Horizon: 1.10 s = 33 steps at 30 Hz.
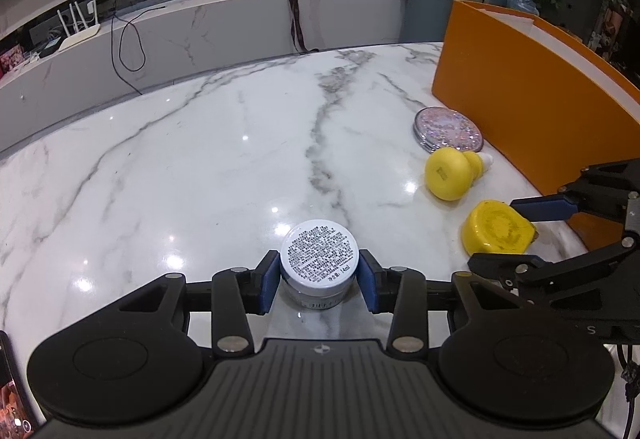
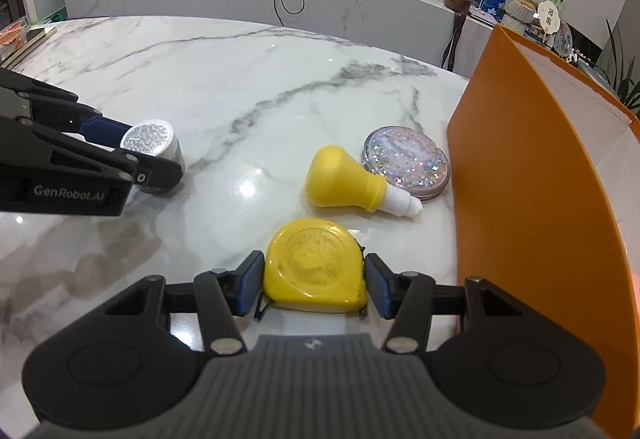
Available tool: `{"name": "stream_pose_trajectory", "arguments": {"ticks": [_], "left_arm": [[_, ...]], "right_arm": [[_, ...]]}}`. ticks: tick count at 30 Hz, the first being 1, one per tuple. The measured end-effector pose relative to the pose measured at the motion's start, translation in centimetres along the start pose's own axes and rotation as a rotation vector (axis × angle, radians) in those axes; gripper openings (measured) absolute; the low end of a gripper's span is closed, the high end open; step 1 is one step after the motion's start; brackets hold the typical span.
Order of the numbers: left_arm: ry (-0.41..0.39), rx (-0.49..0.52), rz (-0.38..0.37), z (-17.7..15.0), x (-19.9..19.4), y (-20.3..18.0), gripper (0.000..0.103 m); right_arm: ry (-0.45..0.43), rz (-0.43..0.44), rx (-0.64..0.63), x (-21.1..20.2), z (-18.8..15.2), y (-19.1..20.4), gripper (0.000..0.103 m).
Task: Organize rigid objects
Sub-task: 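Carry the white jar and yellow tape measure with both tools over the orange box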
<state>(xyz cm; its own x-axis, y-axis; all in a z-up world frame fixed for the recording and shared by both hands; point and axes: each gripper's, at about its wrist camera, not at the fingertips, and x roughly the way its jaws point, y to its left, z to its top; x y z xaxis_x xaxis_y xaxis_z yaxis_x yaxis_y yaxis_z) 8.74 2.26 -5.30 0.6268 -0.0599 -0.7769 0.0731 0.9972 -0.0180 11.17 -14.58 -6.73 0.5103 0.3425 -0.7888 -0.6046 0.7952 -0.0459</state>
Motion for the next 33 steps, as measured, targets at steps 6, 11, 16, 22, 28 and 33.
{"name": "stream_pose_trajectory", "arguments": {"ticks": [6,11,16,22,28,33], "left_arm": [[-0.007,-0.004,-0.017,0.5,-1.0,-0.6,0.047],[-0.032,-0.016,-0.022,1.5,-2.5,-0.9,0.046],[-0.083,-0.014,-0.030,2.6,-4.6,-2.1,0.047],[-0.132,0.006,-0.050,3.8,-6.5,-4.0,0.047],[-0.153,0.032,-0.062,4.7,-7.7,-5.4,0.047],[-0.148,0.064,-0.067,5.2,-8.0,-6.3,0.047]], "right_arm": [[-0.007,0.010,0.015,-0.5,0.3,-0.4,0.054],[-0.037,0.013,0.030,-1.9,0.8,-0.8,0.054],[-0.095,0.007,0.035,-4.4,1.8,-1.4,0.054],[-0.192,-0.002,0.089,-8.2,3.0,-3.5,0.054],[-0.259,-0.020,0.139,-11.1,3.2,-6.0,0.054],[-0.287,-0.055,0.179,-12.6,3.0,-8.6,0.054]]}}
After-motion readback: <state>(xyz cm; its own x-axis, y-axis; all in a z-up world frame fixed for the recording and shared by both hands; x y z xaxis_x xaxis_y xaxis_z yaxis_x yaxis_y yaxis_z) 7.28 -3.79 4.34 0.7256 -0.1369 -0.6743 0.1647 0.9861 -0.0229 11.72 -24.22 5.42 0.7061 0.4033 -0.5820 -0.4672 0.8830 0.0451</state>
